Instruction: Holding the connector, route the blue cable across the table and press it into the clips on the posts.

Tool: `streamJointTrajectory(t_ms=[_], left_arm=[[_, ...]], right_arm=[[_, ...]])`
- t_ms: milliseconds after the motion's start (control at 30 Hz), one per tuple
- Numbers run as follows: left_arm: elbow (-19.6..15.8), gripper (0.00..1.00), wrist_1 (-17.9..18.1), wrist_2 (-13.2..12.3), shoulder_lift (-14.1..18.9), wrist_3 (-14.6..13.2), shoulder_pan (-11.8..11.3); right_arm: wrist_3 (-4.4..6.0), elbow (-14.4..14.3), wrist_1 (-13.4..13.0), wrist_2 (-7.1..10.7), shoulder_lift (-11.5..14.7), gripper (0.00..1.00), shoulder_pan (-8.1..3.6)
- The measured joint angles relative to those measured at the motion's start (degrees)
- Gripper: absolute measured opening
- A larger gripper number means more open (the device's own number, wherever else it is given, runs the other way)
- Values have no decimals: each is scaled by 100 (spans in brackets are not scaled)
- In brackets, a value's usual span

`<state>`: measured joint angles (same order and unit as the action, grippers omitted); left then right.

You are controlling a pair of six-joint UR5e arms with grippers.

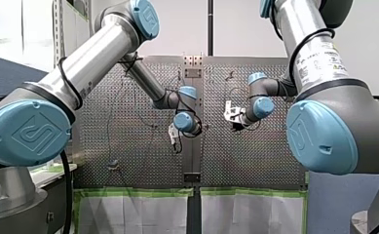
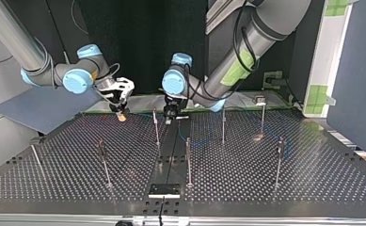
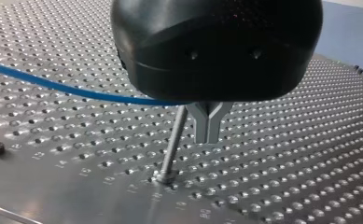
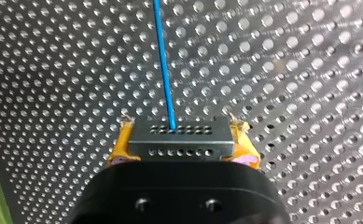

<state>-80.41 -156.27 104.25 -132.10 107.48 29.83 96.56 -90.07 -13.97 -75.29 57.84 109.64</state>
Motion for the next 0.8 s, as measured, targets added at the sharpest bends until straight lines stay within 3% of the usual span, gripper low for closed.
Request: streamJointTrajectory(t_ms=[100, 167, 200, 267, 300, 367, 400, 467, 800], left_arm=[[78, 0, -42, 2, -1, -7, -9], [122, 10, -75, 13, -1, -22, -11], [157, 10, -107, 34, -1, -45, -6], [212, 28, -172, 77, -1, -86, 12], [241, 28, -226, 108, -1, -119, 29], [268, 58, -311, 166, 2, -186, 58], [278, 58, -374, 213, 4, -237, 78], [286, 97, -459, 289, 8, -317, 110], [244, 100, -971, 789, 161, -564, 345]], right_arm=[[4, 34, -1, 23, -4, 0, -45], [6, 44, -1, 31, -6, 0, -71], [6, 49, -1, 32, -6, 0, -90], [4, 51, -5, 33, -8, 0, -117], [2, 53, -6, 34, -9, 0, -134], [-3, 60, -5, 40, -9, 0, -156], [-5, 64, -3, 47, -10, 0, -170], [-8, 68, 2, 57, -9, 0, -190], [-21, 72, 40, 75, -4, 0, -284]])
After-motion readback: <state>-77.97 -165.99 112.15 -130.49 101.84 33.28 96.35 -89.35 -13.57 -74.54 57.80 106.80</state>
